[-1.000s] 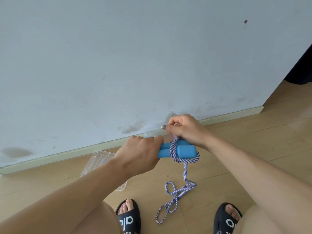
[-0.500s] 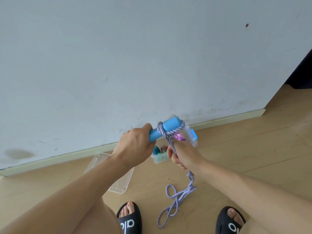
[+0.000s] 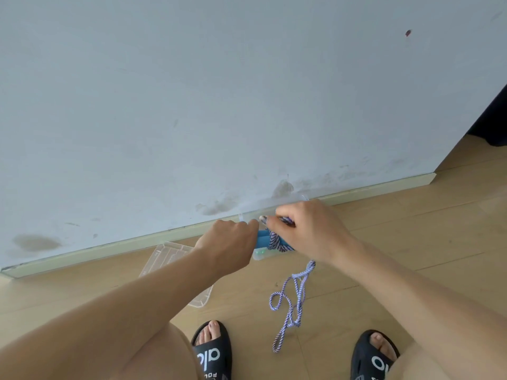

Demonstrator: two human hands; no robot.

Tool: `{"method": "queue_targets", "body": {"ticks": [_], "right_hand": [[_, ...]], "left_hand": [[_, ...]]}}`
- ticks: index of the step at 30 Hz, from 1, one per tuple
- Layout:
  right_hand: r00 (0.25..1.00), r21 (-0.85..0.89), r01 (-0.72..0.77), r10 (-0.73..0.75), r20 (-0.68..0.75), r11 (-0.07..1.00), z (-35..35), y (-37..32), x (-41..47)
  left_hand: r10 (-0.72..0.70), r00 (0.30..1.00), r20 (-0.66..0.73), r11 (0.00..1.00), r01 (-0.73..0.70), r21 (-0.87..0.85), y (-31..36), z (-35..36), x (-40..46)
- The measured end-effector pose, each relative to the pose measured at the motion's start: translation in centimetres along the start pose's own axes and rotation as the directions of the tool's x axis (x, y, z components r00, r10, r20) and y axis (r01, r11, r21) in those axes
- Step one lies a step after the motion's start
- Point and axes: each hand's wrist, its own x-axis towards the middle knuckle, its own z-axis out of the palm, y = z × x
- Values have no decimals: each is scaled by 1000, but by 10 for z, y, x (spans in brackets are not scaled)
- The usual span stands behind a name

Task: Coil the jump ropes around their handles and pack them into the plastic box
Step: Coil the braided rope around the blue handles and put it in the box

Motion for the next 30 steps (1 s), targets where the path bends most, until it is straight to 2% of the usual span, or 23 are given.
{"method": "queue_targets", "body": {"ticks": [5, 9, 13, 15, 16, 17, 18, 19, 20, 21, 22, 24, 26, 30], "right_hand": [[1000, -61, 10, -8, 24, 998, -5, 16, 22], [988, -27, 3, 2, 153, 1000, 10, 22, 36], [954, 216, -156, 91, 286, 964, 13, 41, 36], [915, 340, -339, 224, 335, 877, 35, 37, 41], [895, 427, -446, 378, 238, 787, 48, 36, 45], [839, 503, -496, 540, 68, 708, 62, 37, 40], [813, 467, -499, 581, -39, 730, 75, 43, 31], [854, 457, -489, 514, 80, 743, 81, 44, 20], [861, 381, -506, 425, 279, 774, 76, 35, 10], [837, 313, -510, 377, 397, 801, 73, 28, 1], [838, 263, -488, 363, 407, 832, 68, 19, -6], [863, 328, -443, 297, 409, 835, 59, 1, -16], [904, 276, -368, 272, 329, 888, 49, -16, -23], [980, 35, -107, 99, 170, 994, 29, -31, -35]], "left_hand": [[123, 985, -117, 992, -125, -10, 4, -11, -6], [194, 955, -224, 977, -209, -47, 9, -12, -14], [166, 911, -378, 954, -245, -171, 5, -15, -21], [100, 907, -409, 942, -219, -256, 0, -20, -23], [61, 908, -415, 939, -193, -285, -3, -22, -23], [27, 912, -410, 938, -165, -306, -5, -24, -22], [-9, 917, -398, 935, -133, -328, -6, -27, -20], [-57, 922, -382, 929, -91, -358, -9, -29, -18], [-117, 930, -350, 919, -32, -393, -13, -30, -15], [-180, 937, -299, 906, 39, -422, -19, -29, -12], [-233, 939, -253, 895, 105, -433, -25, -27, -9], [-278, 943, -185, 896, 185, -403, -37, -20, -4], [-268, 958, -106, 914, 218, -343, -41, -13, -2], [-127, 992, 23, 980, 129, -152, -24, -5, 2]]}}
